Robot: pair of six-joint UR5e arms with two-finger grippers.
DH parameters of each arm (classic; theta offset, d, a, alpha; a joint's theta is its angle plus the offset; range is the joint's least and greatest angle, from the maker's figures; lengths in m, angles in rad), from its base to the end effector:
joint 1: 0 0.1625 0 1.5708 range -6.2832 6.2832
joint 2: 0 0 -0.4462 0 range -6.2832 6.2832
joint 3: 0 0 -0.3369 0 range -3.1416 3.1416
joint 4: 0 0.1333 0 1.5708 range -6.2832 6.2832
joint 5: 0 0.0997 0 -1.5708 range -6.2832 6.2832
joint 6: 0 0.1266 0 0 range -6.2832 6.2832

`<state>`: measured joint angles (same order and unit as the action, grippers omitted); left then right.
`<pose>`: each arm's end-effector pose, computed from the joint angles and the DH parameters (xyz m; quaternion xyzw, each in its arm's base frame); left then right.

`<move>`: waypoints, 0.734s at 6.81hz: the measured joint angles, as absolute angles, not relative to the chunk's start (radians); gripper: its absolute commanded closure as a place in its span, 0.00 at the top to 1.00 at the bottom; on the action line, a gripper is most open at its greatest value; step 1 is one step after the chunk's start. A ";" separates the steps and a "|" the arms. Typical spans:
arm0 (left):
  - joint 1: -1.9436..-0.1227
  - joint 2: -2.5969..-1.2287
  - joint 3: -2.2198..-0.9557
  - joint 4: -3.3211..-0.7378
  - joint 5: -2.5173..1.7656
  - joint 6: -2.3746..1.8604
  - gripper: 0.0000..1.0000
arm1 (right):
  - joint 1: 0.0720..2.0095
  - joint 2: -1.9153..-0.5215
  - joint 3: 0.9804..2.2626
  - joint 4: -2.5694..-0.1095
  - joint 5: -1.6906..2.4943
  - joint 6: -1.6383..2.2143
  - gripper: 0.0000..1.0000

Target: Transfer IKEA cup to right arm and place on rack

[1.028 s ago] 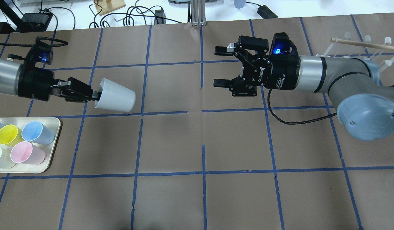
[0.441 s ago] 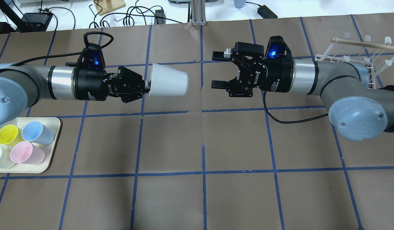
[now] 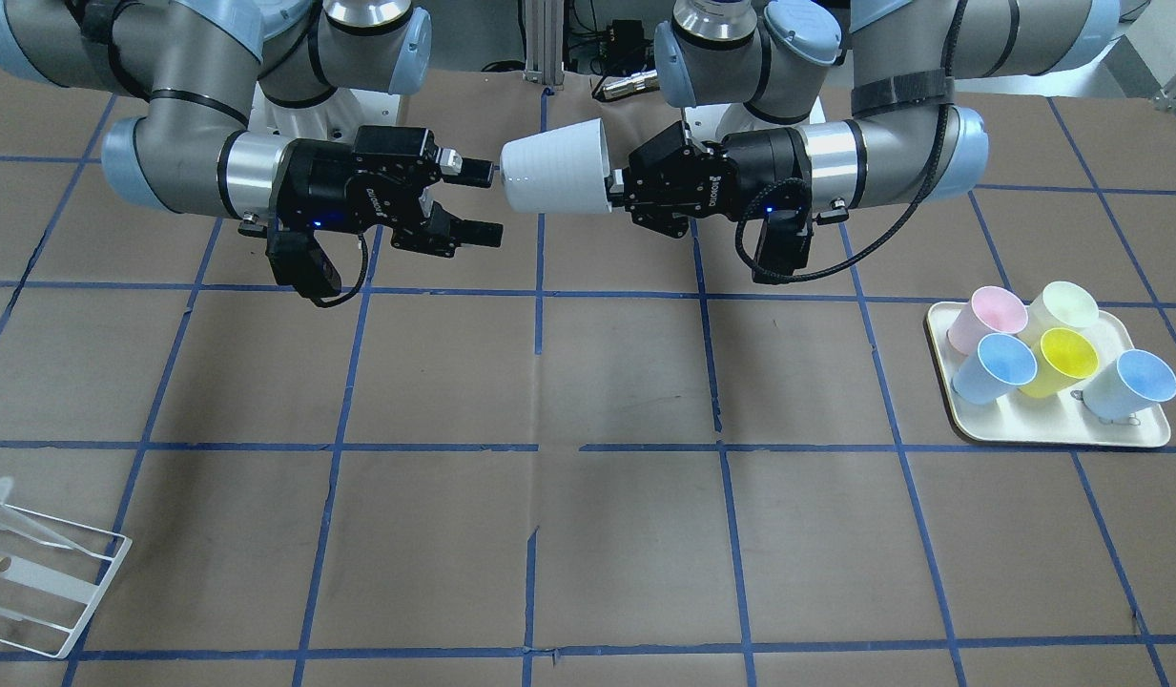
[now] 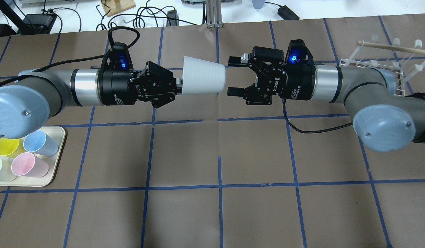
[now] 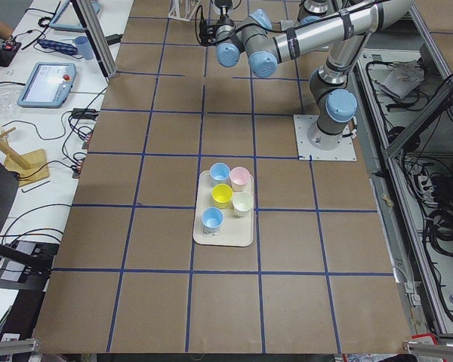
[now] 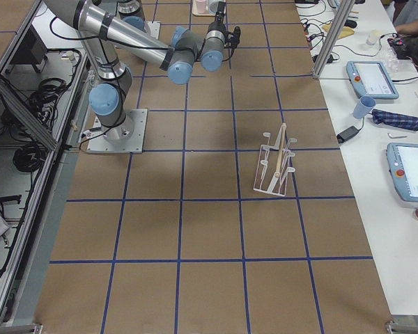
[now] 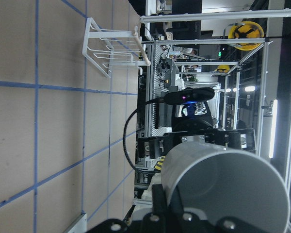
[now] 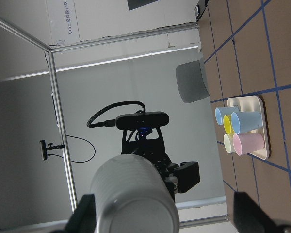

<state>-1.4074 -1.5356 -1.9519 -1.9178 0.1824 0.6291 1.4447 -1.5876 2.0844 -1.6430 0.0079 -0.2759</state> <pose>-0.1953 -0.4004 0.4128 0.0446 -0.7535 -0.0085 0.6559 0.2101 -0.4096 0.4079 0.0976 0.6978 0.0069 0.7096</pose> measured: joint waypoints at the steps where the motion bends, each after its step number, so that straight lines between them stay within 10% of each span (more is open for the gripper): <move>1: -1.415 -1.541 -1.951 -1.914 0.181 0.628 0.00 | 1.452 -1.592 2.083 -1.643 0.010 -0.256 1.00; 5: -1.448 -1.549 -1.951 -1.893 0.179 0.627 0.00 | 1.483 -1.597 2.083 -1.644 0.058 -0.179 1.00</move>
<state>-1.4479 -1.5487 -1.9512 -1.8926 0.1791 0.6270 1.4826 -1.5970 2.0832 -1.6441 0.0582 -0.1792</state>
